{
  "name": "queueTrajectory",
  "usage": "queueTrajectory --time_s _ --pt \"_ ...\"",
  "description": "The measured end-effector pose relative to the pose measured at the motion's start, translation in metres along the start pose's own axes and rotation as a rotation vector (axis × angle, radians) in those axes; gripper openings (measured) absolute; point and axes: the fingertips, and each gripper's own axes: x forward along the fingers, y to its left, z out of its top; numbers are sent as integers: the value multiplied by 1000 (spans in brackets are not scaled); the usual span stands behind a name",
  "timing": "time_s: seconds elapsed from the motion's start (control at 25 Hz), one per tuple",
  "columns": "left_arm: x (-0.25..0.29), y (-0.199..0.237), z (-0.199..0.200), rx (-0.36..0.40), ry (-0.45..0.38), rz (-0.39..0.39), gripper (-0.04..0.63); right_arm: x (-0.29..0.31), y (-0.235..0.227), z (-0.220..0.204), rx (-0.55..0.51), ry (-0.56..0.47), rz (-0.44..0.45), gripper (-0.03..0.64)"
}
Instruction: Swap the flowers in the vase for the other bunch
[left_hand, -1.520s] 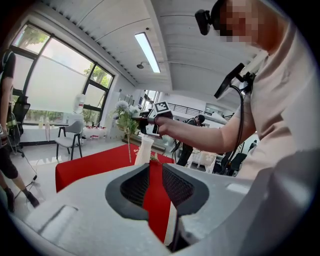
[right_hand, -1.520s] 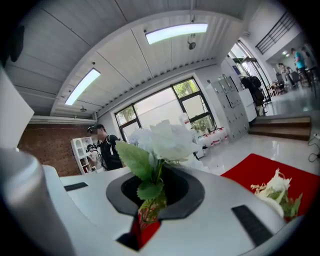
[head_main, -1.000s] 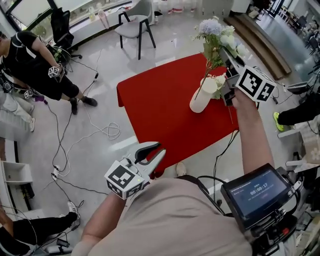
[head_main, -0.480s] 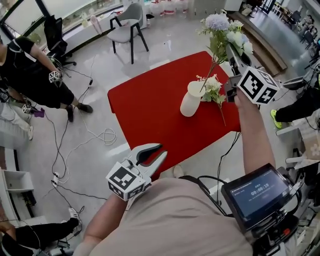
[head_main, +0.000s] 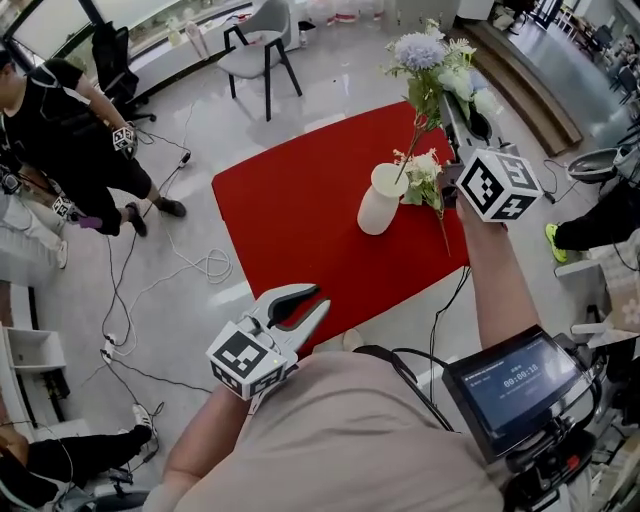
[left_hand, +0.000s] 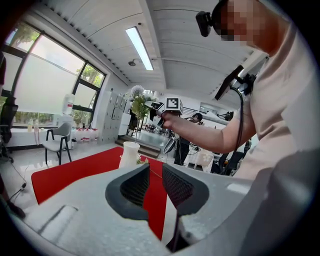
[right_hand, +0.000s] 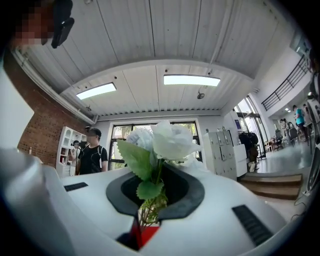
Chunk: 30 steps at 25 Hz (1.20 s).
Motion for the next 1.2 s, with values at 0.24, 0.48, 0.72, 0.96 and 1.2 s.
queueTrajectory --time_s 0.24,0.48,0.72,0.96,1.2 --pt "3 -2 0 -2 13 34 63 -8 12 -21 -62 -11 39 49" --pt "2 -1 -1 -7 22 48 63 -7 28 -33 -98 -11 79 49" --pt "4 -8 -8 -12 35 47 63 -16 34 -53 -114 6 98 49" --pt "-6 1 -11 -17 38 42 63 -18 51 -75 -132 28 101 49" --pt "-9 4 -12 -21 38 32 63 -25 58 -101 -142 60 96 51"
